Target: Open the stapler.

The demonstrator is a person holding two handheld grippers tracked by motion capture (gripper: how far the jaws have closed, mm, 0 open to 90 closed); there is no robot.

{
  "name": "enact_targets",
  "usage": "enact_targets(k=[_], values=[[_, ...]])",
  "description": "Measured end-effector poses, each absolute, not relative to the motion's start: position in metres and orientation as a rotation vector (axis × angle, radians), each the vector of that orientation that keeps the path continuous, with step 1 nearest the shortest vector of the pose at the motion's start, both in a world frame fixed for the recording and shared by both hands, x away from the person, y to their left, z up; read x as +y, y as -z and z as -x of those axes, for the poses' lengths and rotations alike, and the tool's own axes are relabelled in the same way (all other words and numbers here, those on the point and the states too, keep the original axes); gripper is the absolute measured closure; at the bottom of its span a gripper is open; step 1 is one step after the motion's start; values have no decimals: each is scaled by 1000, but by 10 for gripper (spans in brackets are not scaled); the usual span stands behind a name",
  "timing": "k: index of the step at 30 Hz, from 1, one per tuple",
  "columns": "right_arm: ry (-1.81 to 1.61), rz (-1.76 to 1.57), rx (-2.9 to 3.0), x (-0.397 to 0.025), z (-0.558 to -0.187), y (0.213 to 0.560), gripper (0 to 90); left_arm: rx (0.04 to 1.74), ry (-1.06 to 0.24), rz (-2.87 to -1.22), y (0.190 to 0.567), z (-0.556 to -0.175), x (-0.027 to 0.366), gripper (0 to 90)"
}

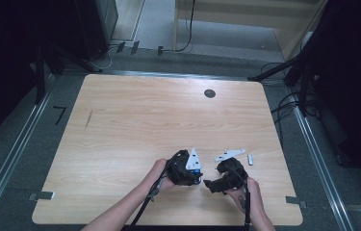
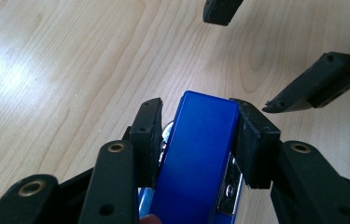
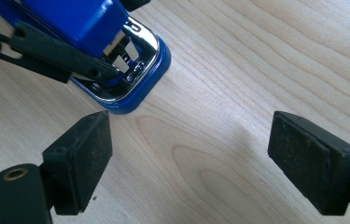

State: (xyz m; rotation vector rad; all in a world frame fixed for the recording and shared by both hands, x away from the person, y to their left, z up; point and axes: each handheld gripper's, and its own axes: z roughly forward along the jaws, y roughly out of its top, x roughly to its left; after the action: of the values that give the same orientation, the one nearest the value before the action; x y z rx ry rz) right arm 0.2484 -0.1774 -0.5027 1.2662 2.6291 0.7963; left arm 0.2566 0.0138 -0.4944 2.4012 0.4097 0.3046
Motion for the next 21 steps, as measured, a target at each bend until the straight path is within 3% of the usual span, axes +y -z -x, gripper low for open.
enact_targets(k=[5, 10, 11, 12, 13, 16, 21], values=[[-839, -1307, 2620, -178, -250, 503, 158, 377, -305, -2377, 489, -257, 19, 611], [-954, -1379, 2541, -178, -253, 500, 339, 348, -301, -2368, 483, -256, 24, 626], [-954, -1379, 2541, -178, -253, 500, 339, 348, -301, -2368, 483, -256, 24, 628], [-1004, -1400, 2510, -179, -254, 499, 420, 338, -299, -2360, 481, -256, 26, 631], [-1004, -1400, 2510, -179, -254, 499, 420, 338, -299, -2360, 481, -256, 26, 633], [-1143, -1424, 2458, -179, -255, 498, 594, 326, -301, -2357, 479, -255, 29, 638], [-1208, -1415, 2471, -173, -255, 498, 675, 320, -301, -2351, 477, -255, 31, 644]])
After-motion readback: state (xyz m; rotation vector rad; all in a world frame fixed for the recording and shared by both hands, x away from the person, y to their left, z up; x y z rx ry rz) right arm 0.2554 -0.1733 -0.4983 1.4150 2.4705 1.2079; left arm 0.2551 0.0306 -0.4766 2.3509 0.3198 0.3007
